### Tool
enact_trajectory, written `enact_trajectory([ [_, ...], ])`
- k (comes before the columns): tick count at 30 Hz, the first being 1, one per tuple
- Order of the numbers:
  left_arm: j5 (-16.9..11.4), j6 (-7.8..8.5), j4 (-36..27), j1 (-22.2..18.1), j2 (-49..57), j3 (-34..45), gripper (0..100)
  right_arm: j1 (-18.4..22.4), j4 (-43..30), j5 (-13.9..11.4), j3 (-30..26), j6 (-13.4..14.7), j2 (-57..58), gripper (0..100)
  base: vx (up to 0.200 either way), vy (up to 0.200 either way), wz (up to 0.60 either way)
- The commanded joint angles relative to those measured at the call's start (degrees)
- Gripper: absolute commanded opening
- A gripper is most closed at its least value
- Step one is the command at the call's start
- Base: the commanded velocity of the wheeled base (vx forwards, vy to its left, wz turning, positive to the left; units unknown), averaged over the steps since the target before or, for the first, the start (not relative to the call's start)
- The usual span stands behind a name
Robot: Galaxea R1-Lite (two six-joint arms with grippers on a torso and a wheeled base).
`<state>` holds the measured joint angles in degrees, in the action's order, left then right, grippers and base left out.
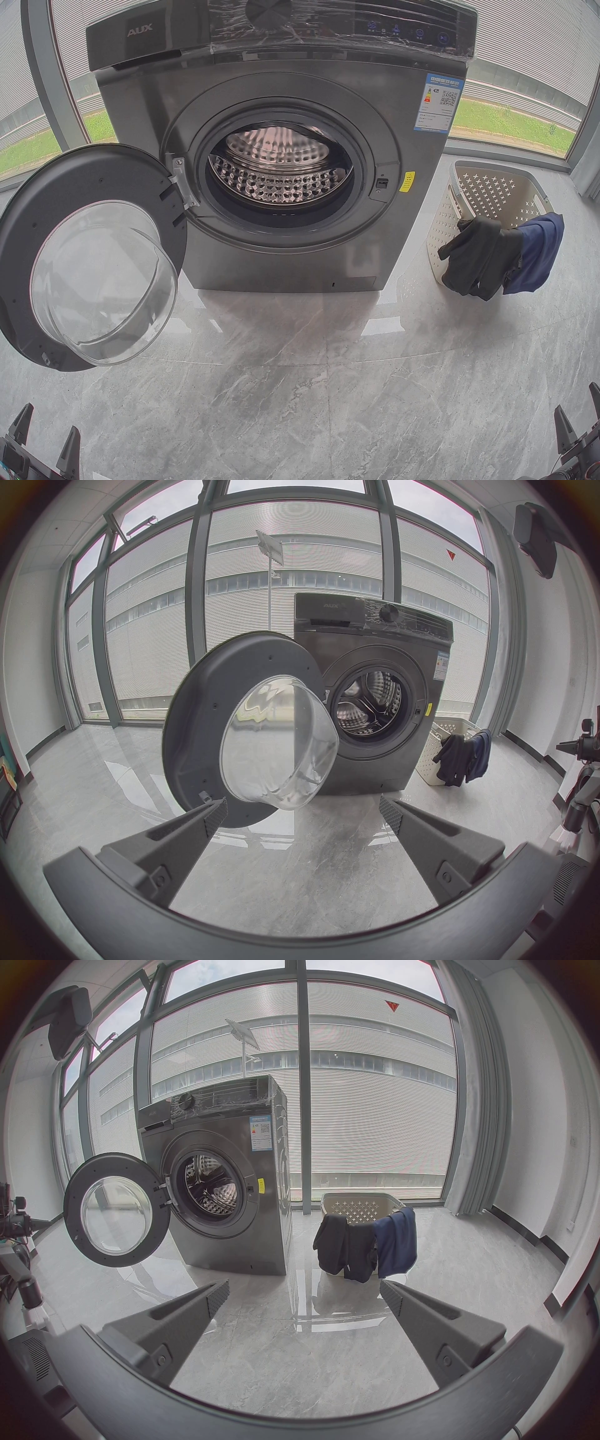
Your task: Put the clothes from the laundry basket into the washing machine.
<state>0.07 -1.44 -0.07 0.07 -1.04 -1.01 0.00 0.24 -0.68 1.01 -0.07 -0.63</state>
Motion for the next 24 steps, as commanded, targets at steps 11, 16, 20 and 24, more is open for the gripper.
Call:
enact_trajectory([
  [11,0.01,0.03,-0.10,0.01,0.68,0.84,100,0.00,0.02,-0.02,-1.01,-0.01,0.11,100,0.182,0.000,0.00],
  [16,0.01,-0.14,-0.10,0.01,0.68,0.84,100,0.00,0.02,-0.02,-1.01,-0.01,0.11,100,0.200,0.000,0.00],
  [20,0.01,-0.23,-0.10,0.01,0.68,0.84,100,0.00,0.02,-0.02,-1.01,-0.01,0.11,100,0.050,0.000,0.00],
  [24,0.01,-0.23,-0.01,0.01,0.68,0.84,100,0.00,0.02,-0.11,-1.01,-0.01,0.11,100,0.000,0.000,0.00],
])
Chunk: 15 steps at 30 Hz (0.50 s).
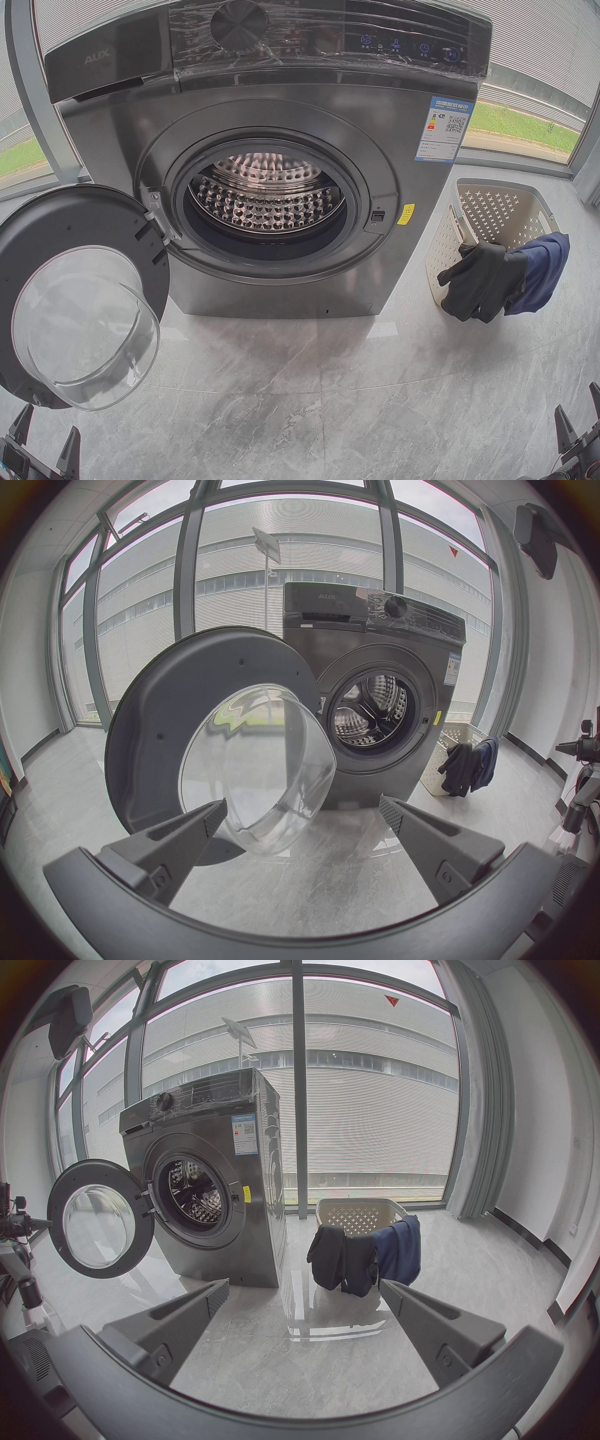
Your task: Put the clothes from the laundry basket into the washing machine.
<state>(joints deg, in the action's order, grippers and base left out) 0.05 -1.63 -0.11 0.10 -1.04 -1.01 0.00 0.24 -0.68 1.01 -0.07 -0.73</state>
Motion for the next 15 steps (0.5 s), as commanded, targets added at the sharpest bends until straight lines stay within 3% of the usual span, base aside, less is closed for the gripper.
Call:
enact_trajectory([
  [1,0.04,0.05,-0.07,-0.01,0.68,0.84,100,0.00,0.02,-0.11,-1.01,-0.01,0.20,100,0.000,0.000,0.00],
  [15,0.04,-0.12,0.02,-0.01,0.68,0.84,100,0.00,0.02,-0.02,-1.01,-0.01,0.20,100,0.000,-0.171,0.00],
])
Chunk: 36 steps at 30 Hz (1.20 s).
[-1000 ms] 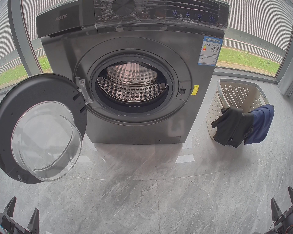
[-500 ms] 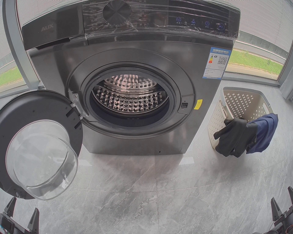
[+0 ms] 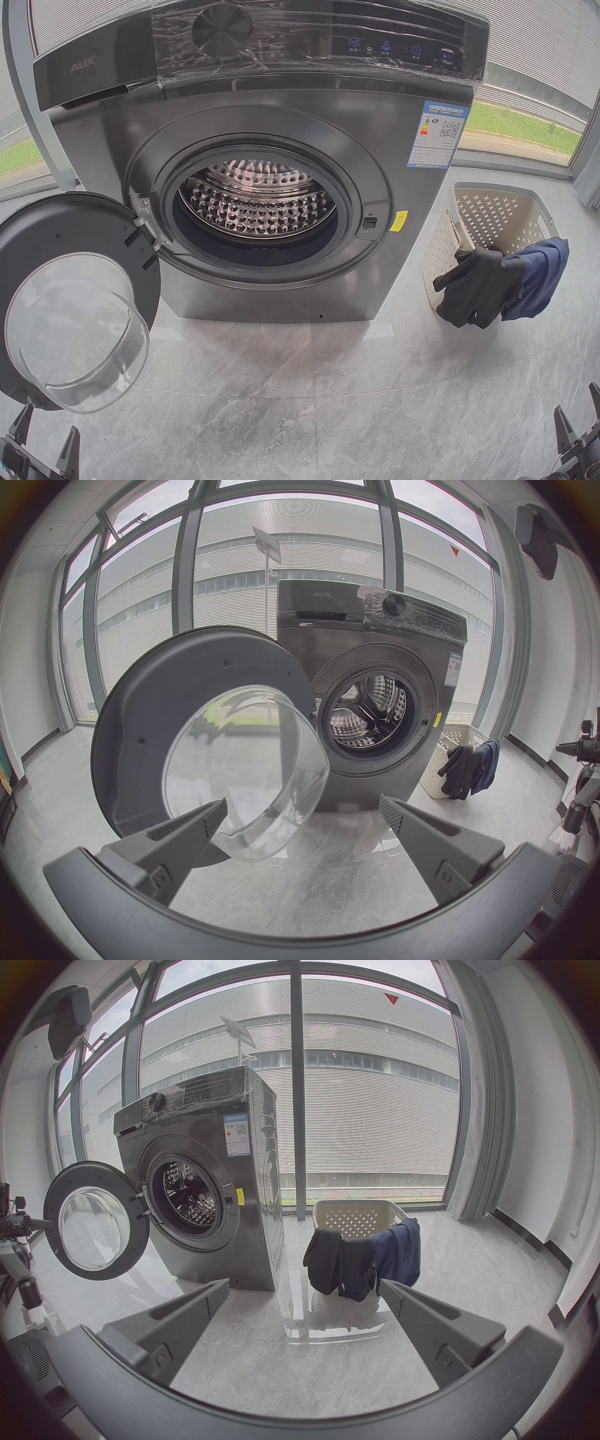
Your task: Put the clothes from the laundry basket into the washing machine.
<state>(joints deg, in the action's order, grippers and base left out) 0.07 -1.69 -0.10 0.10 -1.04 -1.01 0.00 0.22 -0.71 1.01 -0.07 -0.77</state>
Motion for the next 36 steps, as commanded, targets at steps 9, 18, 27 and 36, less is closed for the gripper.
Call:
enact_trajectory([
  [9,0.01,-0.06,0.01,-0.01,0.68,0.84,100,0.00,0.04,0.00,-1.01,-0.01,0.24,100,0.000,0.000,0.00],
  [18,0.01,0.02,0.01,-0.01,0.68,0.84,100,0.00,0.04,0.00,-1.01,-0.01,0.24,100,0.000,-0.022,0.00],
  [27,0.01,-0.15,0.01,-0.01,0.68,0.84,100,0.00,0.04,0.00,-1.01,-0.01,0.24,100,0.000,-0.200,0.00],
  [36,0.01,-0.15,0.01,-0.01,0.68,0.84,100,0.00,0.04,0.00,-1.01,-0.01,0.24,100,0.000,-0.200,0.00],
])
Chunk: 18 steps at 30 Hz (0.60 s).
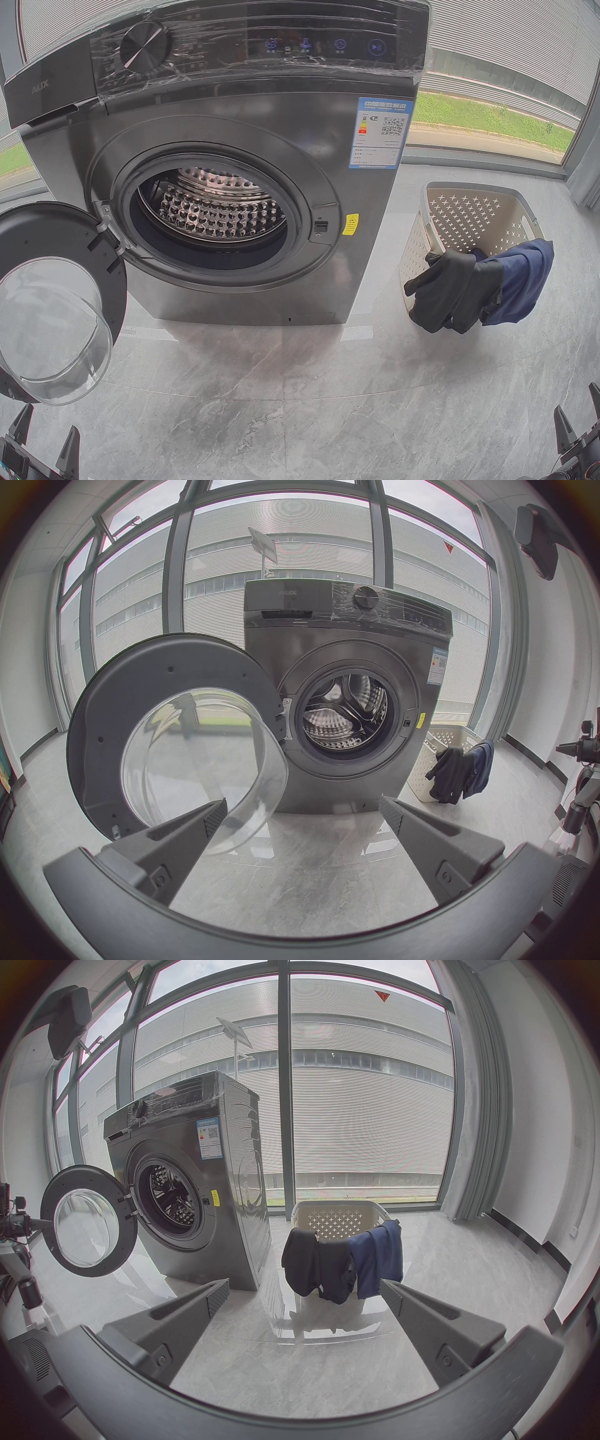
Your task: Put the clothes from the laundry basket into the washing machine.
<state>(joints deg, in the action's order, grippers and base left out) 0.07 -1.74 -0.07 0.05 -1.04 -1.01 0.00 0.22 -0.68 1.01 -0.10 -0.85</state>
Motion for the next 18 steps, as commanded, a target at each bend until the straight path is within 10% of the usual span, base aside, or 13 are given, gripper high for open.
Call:
enact_trajectory([
  [1,0.01,-0.10,-0.01,0.04,0.68,0.84,100,0.00,0.04,-0.02,-1.01,0.01,0.33,100,0.000,-0.200,0.00],
  [18,0.10,-0.19,-0.01,0.04,0.68,0.84,100,0.00,0.04,-0.02,-1.01,0.01,0.33,100,0.000,-0.200,0.00],
])
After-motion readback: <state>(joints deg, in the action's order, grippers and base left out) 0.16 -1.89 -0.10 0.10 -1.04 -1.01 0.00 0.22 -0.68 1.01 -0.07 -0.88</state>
